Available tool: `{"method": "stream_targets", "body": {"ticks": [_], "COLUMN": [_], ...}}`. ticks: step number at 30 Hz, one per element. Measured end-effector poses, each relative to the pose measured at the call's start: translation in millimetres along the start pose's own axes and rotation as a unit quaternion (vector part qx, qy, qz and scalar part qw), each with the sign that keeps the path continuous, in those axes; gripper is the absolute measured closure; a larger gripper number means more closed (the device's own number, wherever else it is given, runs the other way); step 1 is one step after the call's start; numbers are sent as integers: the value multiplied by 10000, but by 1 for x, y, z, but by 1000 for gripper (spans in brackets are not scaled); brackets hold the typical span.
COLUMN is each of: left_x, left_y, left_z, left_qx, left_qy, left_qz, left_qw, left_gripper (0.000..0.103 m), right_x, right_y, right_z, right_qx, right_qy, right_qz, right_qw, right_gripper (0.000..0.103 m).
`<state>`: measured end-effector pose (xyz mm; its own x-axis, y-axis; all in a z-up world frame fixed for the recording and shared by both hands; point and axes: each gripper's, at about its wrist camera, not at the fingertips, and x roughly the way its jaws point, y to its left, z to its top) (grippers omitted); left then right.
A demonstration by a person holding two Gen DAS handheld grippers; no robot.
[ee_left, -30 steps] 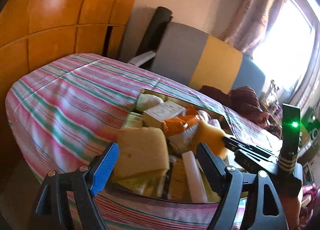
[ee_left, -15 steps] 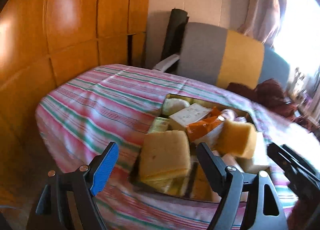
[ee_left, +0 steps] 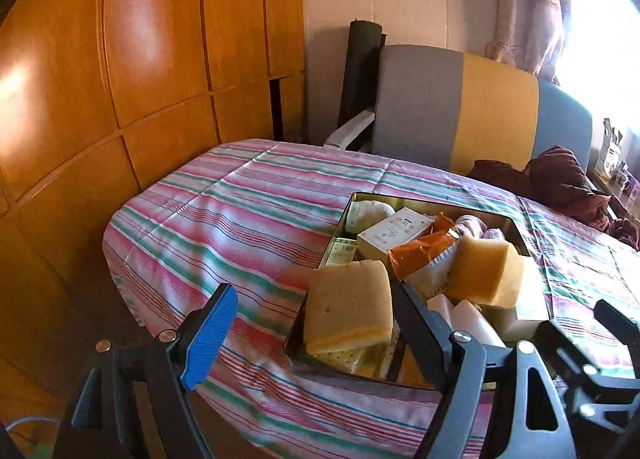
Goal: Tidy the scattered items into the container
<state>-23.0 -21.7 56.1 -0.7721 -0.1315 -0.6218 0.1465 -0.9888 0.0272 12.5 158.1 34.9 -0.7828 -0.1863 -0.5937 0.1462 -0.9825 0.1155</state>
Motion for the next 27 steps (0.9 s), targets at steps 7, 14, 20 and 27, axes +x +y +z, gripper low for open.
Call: {"method": "stream_targets", "body": {"ticks": [7, 14, 20, 27], "left_x": [-9, -3, -10, -24], "left_y": [-7, -15, -17, -11], "left_z": [1, -4, -1, 5], "left_qx": [140, 172, 224, 195], "left_qy": [163, 609, 569, 465], "left_qz": [21, -335, -220, -315], "left_qw": [9998, 9974, 9979, 9982], "left_gripper": [28, 36, 38, 38], "right_x": [3, 2, 2, -2], "right_y": [7, 6, 0, -2], "right_z": [-5, -7, -5, -1], "right_qx": [-45, -55, 22, 25], "right_qy": [198, 238, 296, 240], "right_qz": [-22, -105, -243, -381], "right_qw": [9998, 9996, 9993, 9990], "right_gripper": [0, 0, 0, 0]}}
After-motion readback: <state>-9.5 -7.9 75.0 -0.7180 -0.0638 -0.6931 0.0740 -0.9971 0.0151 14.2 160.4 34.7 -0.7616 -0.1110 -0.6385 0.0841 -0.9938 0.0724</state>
